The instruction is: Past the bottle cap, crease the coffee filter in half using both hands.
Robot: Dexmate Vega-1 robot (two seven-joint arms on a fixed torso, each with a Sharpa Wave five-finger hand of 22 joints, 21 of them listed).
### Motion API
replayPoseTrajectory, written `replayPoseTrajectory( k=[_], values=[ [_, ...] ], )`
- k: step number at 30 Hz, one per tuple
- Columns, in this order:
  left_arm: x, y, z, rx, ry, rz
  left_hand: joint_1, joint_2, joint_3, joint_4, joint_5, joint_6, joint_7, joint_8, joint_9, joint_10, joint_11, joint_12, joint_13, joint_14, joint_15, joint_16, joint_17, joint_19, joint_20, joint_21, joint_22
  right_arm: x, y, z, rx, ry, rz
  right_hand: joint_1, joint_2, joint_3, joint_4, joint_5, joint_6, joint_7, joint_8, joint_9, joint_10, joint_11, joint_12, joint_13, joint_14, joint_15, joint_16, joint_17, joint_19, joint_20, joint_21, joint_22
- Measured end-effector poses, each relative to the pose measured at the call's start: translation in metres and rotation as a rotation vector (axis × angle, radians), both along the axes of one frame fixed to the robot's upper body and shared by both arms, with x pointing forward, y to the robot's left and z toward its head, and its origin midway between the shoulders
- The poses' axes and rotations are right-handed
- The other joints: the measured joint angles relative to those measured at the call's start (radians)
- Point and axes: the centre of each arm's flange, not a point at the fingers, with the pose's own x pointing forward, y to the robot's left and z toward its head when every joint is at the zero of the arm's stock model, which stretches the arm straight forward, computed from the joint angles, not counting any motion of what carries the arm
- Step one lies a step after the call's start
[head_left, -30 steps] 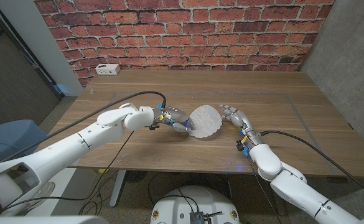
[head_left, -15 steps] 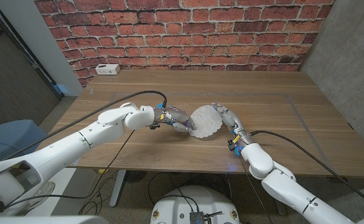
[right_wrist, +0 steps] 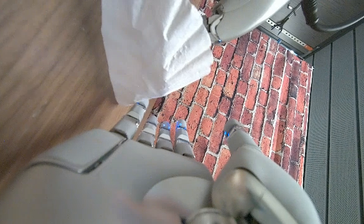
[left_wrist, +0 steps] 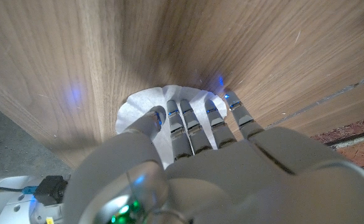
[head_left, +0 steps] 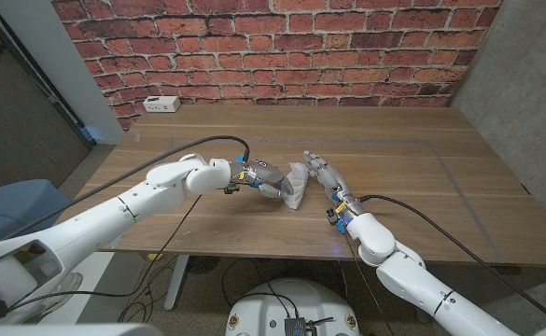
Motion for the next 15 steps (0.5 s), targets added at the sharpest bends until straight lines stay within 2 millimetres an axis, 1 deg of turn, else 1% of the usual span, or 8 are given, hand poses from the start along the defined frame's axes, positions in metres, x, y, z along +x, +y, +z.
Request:
replayPoseTrajectory(
  k=[2,3,5,8,11,12,13,15],
  values=[
    [0.0003,0.0004,-0.0001,0.0,0.0,0.0,0.0,0.0,0.0,0.0,0.0,0.0,0.0,0.0,0.0,0.0,0.0,0.0,0.0,0.0,0.0,-0.004,0.0,0.0,0.0,0.0,0.0,-0.0003,0.0008,0.0009,0.006,-0.011,-0.006,0.0,0.0,0.0,0.0,0.0,0.007,-0.007,0.007,0.0,0.0,0.0,0.0,0.0,0.0,0.0,0.002,0.0,0.0,0.0,0.001,0.0],
    [0.0006,0.0007,-0.0001,0.0,0.0,0.001,0.004,0.004,0.0,0.0,0.0,0.0,0.0,0.0,0.0,0.0,0.0,0.0,0.0,0.0,0.0,-0.004,0.0,0.0,0.0,0.0,0.0,-0.0009,0.0003,0.002,0.009,-0.019,-0.01,0.0,0.0,-0.002,-0.002,0.0,0.019,-0.011,0.011,0.0,0.001,-0.001,0.005,0.0,0.009,-0.008,0.009,-0.003,0.01,-0.003,0.009,0.0],
    [0.0007,0.0008,0.0,0.001,0.0,-0.001,0.004,0.004,0.0,0.0,0.0,0.0,0.0,-0.002,0.0,0.0,0.0,0.0,0.0,0.0,0.0,-0.004,0.0,0.0,0.0,0.0,0.0,-0.0009,0.0026,0.0023,0.028,-0.029,-0.02,0.005,0.005,0.001,-0.008,0.004,0.044,-0.008,0.016,0.0,0.022,-0.008,0.015,0.0,0.049,-0.01,0.026,-0.005,0.059,-0.005,0.028,0.0],
    [0.0009,0.0012,0.0,0.001,-0.001,-0.002,0.004,0.004,0.0,0.0,0.0,0.0,0.0,-0.003,0.001,-0.002,-0.002,-0.001,-0.003,0.0,0.0,-0.004,0.005,0.0,0.0,0.0,0.0,-0.0018,0.0027,0.0031,0.048,-0.046,-0.043,0.008,0.008,0.002,-0.01,0.004,0.089,-0.005,0.022,0.0,0.083,0.006,0.032,0.0,0.15,-0.004,0.057,-0.005,0.17,0.007,0.063,0.001],
    [0.0014,0.0022,0.0,0.002,-0.001,-0.001,0.004,0.004,0.0,0.0,0.0,0.0,0.0,-0.004,0.001,-0.002,-0.002,-0.001,-0.006,0.0,0.0,-0.004,0.005,0.0,0.0,0.0,0.0,-0.003,0.0042,0.0006,0.091,-0.056,-0.089,0.008,0.008,0.002,-0.01,0.004,0.125,0.002,0.023,0.0,0.143,0.017,0.042,0.0,0.216,-0.001,0.071,-0.004,0.234,0.018,0.077,0.0],
    [0.0013,0.0022,0.0001,0.002,-0.002,-0.003,0.004,0.004,0.0,0.0,-0.004,0.0,0.0,-0.004,0.001,-0.002,-0.002,-0.001,-0.006,0.0,0.0,-0.004,0.005,0.0,0.0,0.0,0.0,-0.0033,0.0041,0.0005,0.1,-0.057,-0.099,0.008,0.008,0.003,-0.01,0.004,0.137,0.005,0.029,0.001,0.161,0.02,0.045,0.0,0.234,-0.002,0.074,-0.004,0.25,0.02,0.079,0.0],
    [0.0015,0.0023,0.0002,0.002,-0.002,-0.003,0.004,0.004,0.0,0.0,-0.004,0.0,0.0,-0.004,0.001,-0.002,-0.002,-0.001,-0.006,0.0,0.0,-0.004,0.005,0.0,0.0,0.0,0.0,-0.0034,0.0036,0.0004,0.101,-0.059,-0.107,0.008,0.008,0.005,-0.012,0.004,0.147,0.01,0.029,0.002,0.177,0.025,0.049,0.0,0.251,-0.004,0.075,-0.004,0.269,0.023,0.084,0.0],
    [0.0017,0.0028,0.0006,0.003,-0.003,-0.004,0.004,0.004,0.0,0.0,-0.004,0.0,0.0,-0.004,0.001,-0.002,-0.002,-0.007,-0.006,0.0,0.0,-0.004,0.005,0.0,0.0,0.0,0.0,-0.0042,0.0038,0.0001,0.106,-0.059,-0.126,0.008,0.008,0.012,-0.008,0.004,0.162,0.022,0.029,0.003,0.203,0.03,0.05,0.0,0.28,-0.004,0.075,-0.004,0.308,0.029,0.09,0.0]
  ],
)
